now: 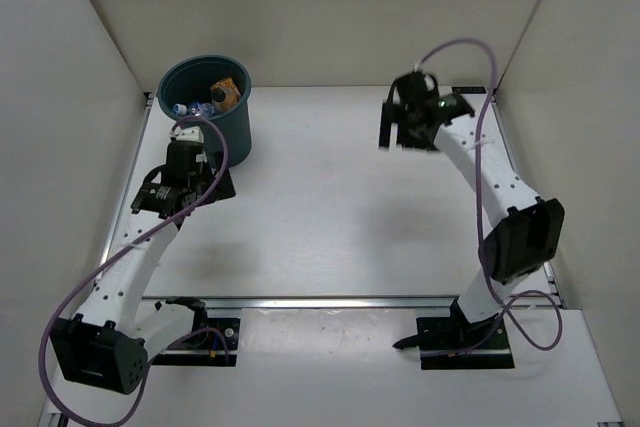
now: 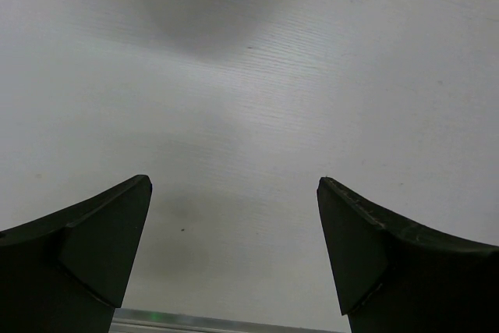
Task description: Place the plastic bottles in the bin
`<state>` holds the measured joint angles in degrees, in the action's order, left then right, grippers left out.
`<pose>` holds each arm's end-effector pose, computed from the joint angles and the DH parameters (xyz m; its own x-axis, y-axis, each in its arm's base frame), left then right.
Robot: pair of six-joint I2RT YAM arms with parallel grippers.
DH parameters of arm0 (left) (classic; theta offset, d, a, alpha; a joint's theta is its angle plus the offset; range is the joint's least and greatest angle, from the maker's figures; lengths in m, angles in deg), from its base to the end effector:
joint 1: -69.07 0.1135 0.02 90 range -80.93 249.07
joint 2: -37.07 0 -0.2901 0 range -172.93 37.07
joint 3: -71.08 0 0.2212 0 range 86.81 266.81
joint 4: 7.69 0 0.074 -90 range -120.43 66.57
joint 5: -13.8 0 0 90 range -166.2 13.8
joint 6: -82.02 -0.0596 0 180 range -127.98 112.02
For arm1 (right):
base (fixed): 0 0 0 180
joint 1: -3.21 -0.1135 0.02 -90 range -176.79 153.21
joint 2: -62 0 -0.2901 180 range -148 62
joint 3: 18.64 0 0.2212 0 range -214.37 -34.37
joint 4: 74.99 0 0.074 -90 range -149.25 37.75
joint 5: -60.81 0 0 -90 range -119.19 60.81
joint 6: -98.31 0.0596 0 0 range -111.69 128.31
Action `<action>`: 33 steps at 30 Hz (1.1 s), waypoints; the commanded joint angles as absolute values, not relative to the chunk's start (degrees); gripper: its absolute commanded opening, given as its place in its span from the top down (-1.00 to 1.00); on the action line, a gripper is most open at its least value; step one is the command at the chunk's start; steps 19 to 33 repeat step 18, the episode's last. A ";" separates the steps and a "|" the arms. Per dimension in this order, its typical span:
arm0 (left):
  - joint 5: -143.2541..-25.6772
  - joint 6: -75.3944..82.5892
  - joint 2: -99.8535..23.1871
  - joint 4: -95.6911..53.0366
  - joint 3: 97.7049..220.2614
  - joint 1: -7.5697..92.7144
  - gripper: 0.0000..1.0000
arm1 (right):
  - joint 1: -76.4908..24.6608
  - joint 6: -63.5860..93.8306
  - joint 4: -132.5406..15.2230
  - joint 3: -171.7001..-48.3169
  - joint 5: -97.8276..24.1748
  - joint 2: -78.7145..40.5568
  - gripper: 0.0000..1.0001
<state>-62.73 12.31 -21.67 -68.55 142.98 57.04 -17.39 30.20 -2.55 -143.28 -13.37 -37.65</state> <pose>0.1727 -0.0226 0.3142 -0.6956 -0.1966 -0.6910 -0.2045 0.9762 -0.0718 0.3408 0.1107 0.3962 -0.7017 0.1194 -0.7024 0.1031 0.9925 0.0658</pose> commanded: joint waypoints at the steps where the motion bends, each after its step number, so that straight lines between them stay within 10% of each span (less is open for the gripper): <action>1: -69.61 14.25 -23.39 -65.71 145.70 58.08 -0.97 | -19.66 33.78 2.90 -123.30 -8.24 -25.51 -0.98; 8: -67.34 15.66 -24.10 -66.49 145.44 57.55 -0.97 | 2.92 34.15 -26.12 -89.76 -38.06 12.14 -0.99; 33: -65.57 15.92 -22.87 -67.03 145.61 58.96 -0.97 | 4.36 32.74 -16.80 -88.78 -31.83 13.66 -0.98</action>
